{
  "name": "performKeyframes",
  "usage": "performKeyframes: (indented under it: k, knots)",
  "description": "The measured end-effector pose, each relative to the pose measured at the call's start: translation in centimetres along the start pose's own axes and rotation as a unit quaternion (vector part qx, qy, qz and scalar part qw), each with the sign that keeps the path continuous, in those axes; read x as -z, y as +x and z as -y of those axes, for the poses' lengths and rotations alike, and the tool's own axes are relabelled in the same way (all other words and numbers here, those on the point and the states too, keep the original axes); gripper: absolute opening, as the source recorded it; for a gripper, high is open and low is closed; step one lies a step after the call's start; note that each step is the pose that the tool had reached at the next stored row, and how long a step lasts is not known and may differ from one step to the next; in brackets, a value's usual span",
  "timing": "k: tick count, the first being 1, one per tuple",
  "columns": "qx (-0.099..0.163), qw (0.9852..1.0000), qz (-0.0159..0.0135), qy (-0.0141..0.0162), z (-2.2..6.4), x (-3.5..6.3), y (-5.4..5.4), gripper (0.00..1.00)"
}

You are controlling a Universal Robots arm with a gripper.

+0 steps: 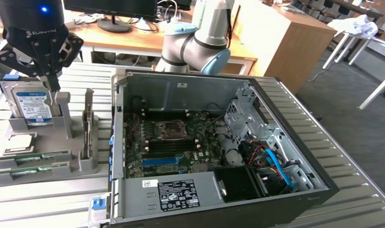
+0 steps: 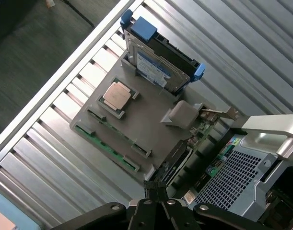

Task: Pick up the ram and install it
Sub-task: 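Pick up the ram and move it above insertion slot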

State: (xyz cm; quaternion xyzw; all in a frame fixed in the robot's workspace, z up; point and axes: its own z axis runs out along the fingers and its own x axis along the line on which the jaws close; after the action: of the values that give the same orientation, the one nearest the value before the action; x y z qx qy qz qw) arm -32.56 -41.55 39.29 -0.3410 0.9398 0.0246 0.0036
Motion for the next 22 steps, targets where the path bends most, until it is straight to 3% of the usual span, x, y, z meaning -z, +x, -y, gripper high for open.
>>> performKeyframes:
  k: [11, 22]
  knots:
    - [0.032, 0.9995, -0.0015, -0.0008, 0.0, 0.0, 0.0, 0.1]
    - [0.071, 0.9975, -0.0031, -0.0017, 0.0, -0.01, 0.0, 0.1]
